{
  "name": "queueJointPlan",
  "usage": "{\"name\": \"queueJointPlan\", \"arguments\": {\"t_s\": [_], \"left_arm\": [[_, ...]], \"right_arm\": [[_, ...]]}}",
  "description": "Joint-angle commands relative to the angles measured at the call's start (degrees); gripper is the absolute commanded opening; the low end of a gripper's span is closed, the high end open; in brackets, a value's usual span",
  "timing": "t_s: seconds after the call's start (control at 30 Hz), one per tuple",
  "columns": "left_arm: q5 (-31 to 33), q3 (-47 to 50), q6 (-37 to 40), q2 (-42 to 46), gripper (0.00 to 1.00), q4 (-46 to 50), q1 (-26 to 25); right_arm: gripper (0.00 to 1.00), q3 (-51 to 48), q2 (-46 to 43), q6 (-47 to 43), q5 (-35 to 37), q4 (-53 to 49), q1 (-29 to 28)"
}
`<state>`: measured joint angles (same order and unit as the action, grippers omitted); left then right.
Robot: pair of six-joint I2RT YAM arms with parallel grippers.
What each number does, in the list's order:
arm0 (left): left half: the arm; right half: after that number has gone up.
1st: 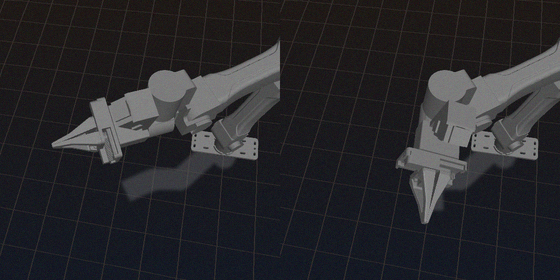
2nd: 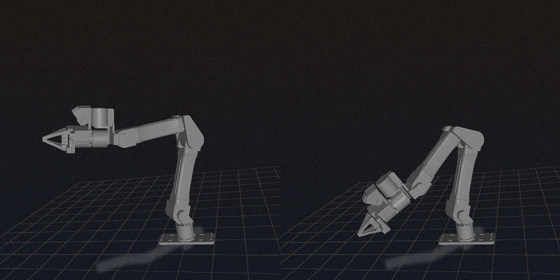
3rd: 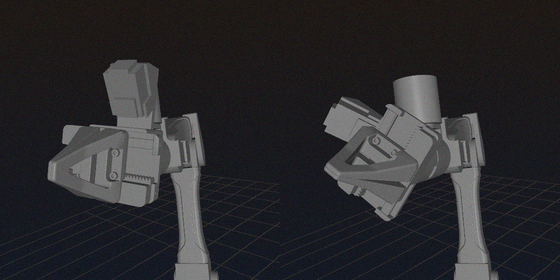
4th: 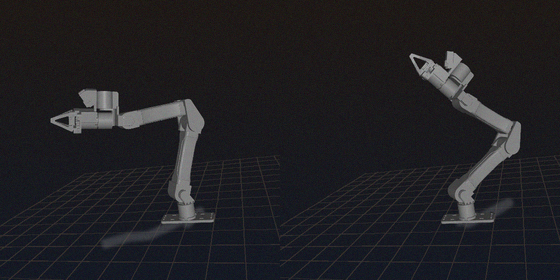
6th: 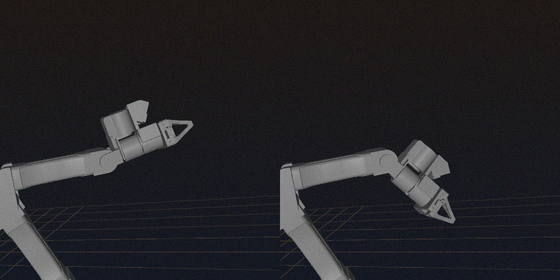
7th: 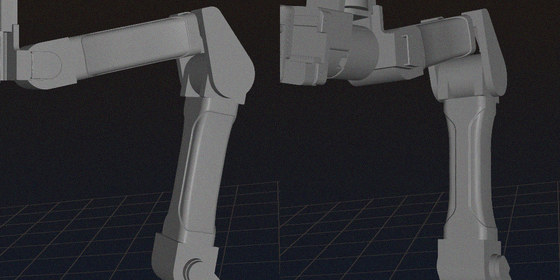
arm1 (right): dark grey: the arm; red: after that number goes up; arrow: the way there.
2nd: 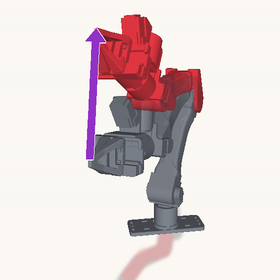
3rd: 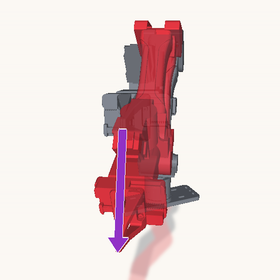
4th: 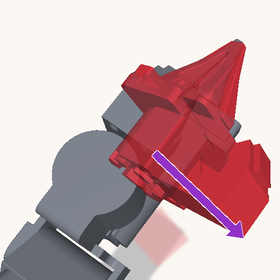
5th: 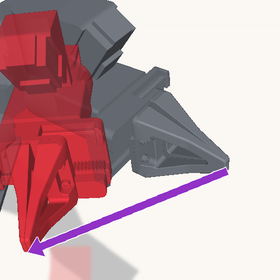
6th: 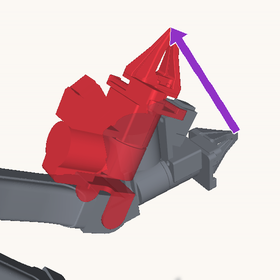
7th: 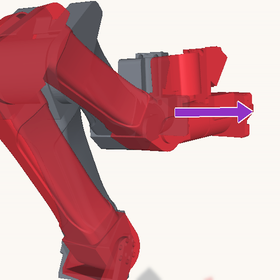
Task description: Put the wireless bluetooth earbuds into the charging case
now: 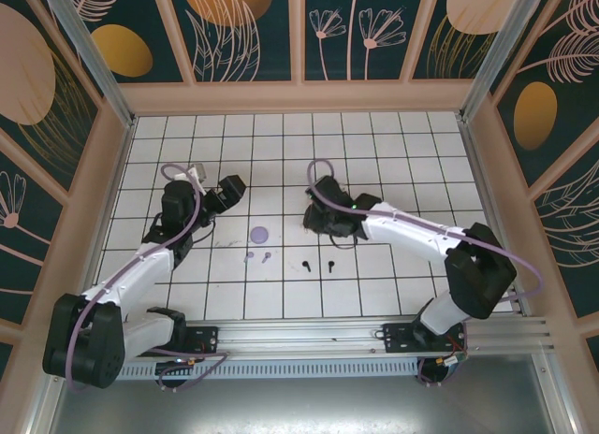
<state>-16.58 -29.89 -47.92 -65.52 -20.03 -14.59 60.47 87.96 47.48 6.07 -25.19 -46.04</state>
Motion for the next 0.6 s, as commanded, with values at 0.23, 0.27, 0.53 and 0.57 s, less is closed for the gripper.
{"name": "queueJointPlan", "arguments": {"t_s": [0.23,0.27,0.53,0.57], "left_arm": [[2.66,5.61,-3.33,-4.88,0.94,-25.53,-9.09],[2.78,5.46,-3.02,-6.15,0.93,-27.19,-10.28],[3.40,1.59,-0.50,-16.99,0.76,-35.62,-17.67],[3.38,0.81,-0.38,-18.31,0.74,-36.50,-18.20]], "right_arm": [[0.40,7.02,1.86,10.44,-14.32,13.14,12.29],[0.40,7.77,2.57,11.74,-14.94,13.76,12.59],[0.40,9.12,5.67,20.77,-16.79,18.14,12.69],[0.40,9.23,5.85,21.50,-16.49,18.21,12.56]]}}
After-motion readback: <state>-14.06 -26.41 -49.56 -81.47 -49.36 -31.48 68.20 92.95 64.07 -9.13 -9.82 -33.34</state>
